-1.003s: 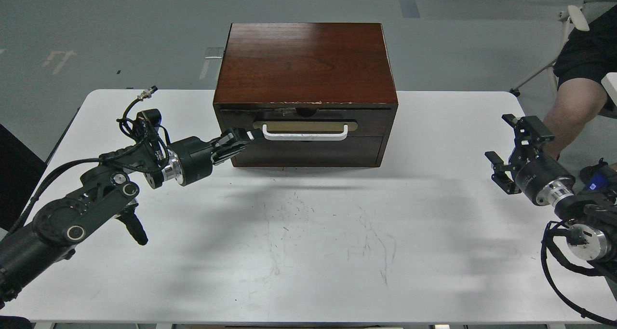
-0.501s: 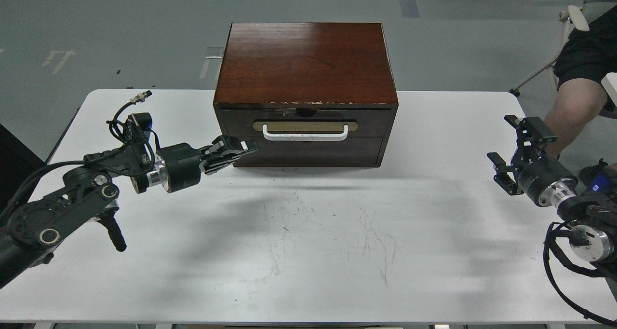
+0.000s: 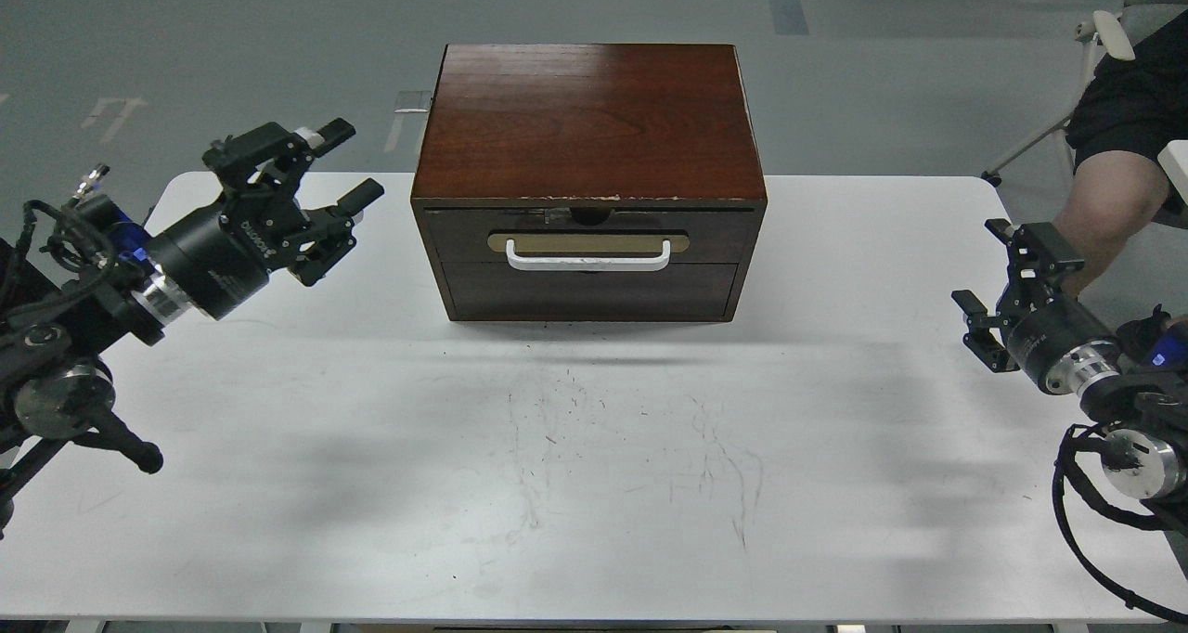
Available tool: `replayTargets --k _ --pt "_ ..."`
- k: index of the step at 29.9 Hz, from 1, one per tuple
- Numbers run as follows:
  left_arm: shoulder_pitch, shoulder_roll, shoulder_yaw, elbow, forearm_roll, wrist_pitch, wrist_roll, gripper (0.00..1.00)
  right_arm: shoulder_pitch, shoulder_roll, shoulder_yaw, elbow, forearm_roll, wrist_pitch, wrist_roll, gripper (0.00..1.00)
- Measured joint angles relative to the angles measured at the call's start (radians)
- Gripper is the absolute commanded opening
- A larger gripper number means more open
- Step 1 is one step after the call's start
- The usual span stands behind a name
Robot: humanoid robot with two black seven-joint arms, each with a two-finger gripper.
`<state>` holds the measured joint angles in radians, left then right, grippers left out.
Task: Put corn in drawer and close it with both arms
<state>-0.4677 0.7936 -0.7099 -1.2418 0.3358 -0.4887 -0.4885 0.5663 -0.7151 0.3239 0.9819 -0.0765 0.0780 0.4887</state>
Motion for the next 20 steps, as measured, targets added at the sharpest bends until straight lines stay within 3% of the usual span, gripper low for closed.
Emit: replayTargets --k 11,20 --pt "0.11 -0.005 -0.014 0.156 -0.106 0.0 0.0 1.0 0.002 0.098 0.082 0.0 0.0 0.0 0.0 1.0" --pt "0.14 -0.007 0.006 0.167 -0.103 0.0 0.0 1.0 0.002 0.147 0.135 0.0 0.0 0.0 0.0 1.0"
